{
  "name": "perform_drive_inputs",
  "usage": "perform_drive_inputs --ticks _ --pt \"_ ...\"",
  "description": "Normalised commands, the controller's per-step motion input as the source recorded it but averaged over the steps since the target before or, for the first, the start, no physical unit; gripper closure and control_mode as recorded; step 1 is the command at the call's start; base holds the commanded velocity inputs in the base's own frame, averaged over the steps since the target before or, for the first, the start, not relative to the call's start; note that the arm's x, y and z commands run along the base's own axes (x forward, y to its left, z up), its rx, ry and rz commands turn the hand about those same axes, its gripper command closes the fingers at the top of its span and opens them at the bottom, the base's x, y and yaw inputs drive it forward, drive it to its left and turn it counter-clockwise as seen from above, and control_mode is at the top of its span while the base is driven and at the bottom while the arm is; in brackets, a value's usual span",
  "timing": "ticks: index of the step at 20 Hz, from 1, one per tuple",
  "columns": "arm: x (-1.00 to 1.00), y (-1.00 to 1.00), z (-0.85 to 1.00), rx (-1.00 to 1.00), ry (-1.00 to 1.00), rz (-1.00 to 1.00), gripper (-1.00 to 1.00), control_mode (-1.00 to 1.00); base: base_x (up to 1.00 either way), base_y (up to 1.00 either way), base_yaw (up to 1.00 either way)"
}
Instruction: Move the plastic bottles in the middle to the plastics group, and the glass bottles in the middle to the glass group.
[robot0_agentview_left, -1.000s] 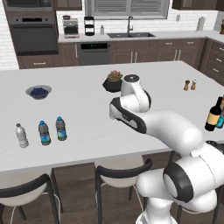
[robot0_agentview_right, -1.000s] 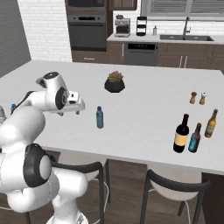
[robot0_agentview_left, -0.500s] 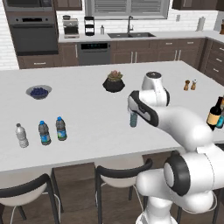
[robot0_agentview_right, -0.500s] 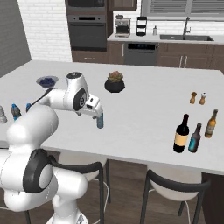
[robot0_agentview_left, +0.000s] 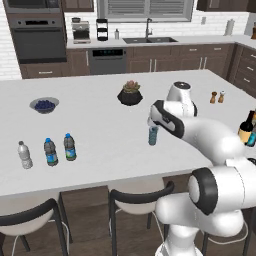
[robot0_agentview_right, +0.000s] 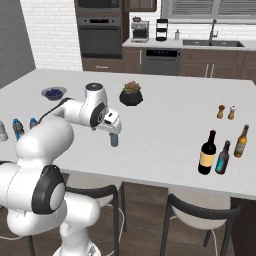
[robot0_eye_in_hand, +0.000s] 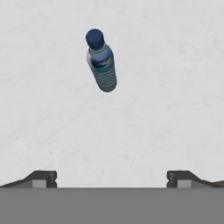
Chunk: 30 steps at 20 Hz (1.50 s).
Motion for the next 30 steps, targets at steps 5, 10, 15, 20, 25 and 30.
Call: perform_drive_inputs --ticks 5,10,15,20,25,30 --pt "0.67 -0.02 -0.03 -0.05 0.0 0.0 -1.0 -1.0 0.0 0.0 0.0" --pt "0.65 0.0 -0.17 0.0 -0.1 0.01 -1.0 -1.0 0.0 0.0 0.0" --pt "0.2 -0.05 -0.16 0.0 -0.14 0.0 -1.0 -1.0 0.0 0.0 0.0" --pt "0.04 -0.01 -0.12 0.0 0.0 0.01 -1.0 -1.0 0.0 0.0 0.0" --pt "0.12 0.0 -0.02 0.0 0.0 0.02 -1.0 -1.0 0.0 0.0 0.0" --pt "0.24 0.0 -0.1 0.0 0.0 0.02 -1.0 -1.0 0.0 0.0 0.0"
